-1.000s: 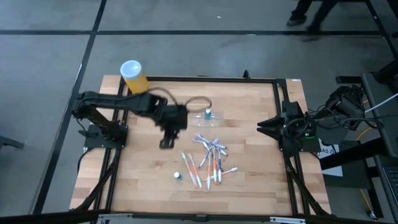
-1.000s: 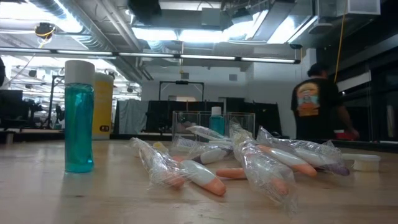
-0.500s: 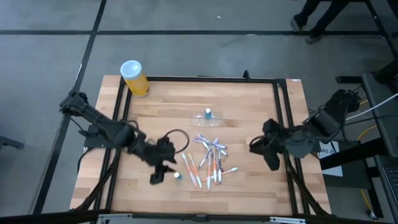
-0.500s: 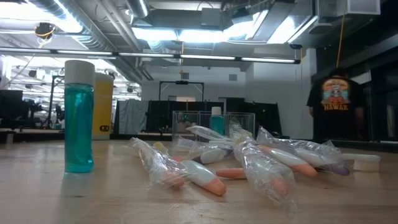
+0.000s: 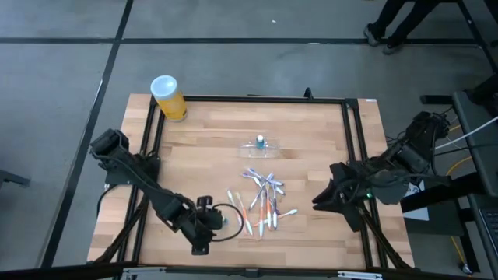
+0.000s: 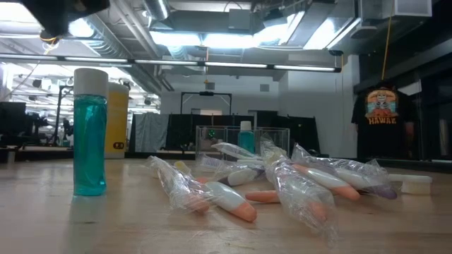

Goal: Pick & Place toothbrushing station
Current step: Put the mouthwash into the transparent organizer

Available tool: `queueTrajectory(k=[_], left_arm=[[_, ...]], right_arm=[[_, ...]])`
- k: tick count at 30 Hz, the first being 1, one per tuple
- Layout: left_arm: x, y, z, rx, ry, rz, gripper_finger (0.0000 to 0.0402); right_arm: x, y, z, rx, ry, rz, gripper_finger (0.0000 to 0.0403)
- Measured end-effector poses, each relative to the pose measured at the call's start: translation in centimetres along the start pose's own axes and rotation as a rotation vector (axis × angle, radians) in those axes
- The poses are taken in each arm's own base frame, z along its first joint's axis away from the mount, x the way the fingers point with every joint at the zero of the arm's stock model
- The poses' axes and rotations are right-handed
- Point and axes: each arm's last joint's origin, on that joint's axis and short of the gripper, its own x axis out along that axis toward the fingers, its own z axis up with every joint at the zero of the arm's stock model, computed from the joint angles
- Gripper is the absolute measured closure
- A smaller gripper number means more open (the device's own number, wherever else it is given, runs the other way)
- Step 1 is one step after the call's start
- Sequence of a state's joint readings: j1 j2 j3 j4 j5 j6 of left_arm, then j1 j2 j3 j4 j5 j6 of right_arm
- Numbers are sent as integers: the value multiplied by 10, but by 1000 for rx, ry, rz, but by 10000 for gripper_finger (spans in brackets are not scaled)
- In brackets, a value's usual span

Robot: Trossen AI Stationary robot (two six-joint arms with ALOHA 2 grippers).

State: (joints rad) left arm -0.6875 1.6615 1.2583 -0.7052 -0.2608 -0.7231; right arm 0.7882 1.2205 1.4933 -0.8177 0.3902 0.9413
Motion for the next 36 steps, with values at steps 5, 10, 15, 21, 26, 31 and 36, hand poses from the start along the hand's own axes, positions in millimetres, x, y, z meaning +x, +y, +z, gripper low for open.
queueTrajectory(k=[5,10,15,21,26,31,36], left_arm=[[1,5,3,-7,-32,59,221],[11,10,6,-18,-3,72,221],[13,16,8,-27,-1,107,221],[15,21,13,-26,13,98,221],[17,21,12,-27,29,87,221],[17,21,12,-27,29,87,221],[21,20,12,-38,36,87,221]], right_arm=[[-2,8,-10,13,-24,0,305],[4,14,-19,16,-16,-12,305],[7,17,-24,22,-15,-23,305],[7,17,-24,26,-19,-23,305],[7,18,-24,25,-19,-23,305],[7,18,-24,25,-19,-23,304],[7,17,-24,22,-19,-23,304]])
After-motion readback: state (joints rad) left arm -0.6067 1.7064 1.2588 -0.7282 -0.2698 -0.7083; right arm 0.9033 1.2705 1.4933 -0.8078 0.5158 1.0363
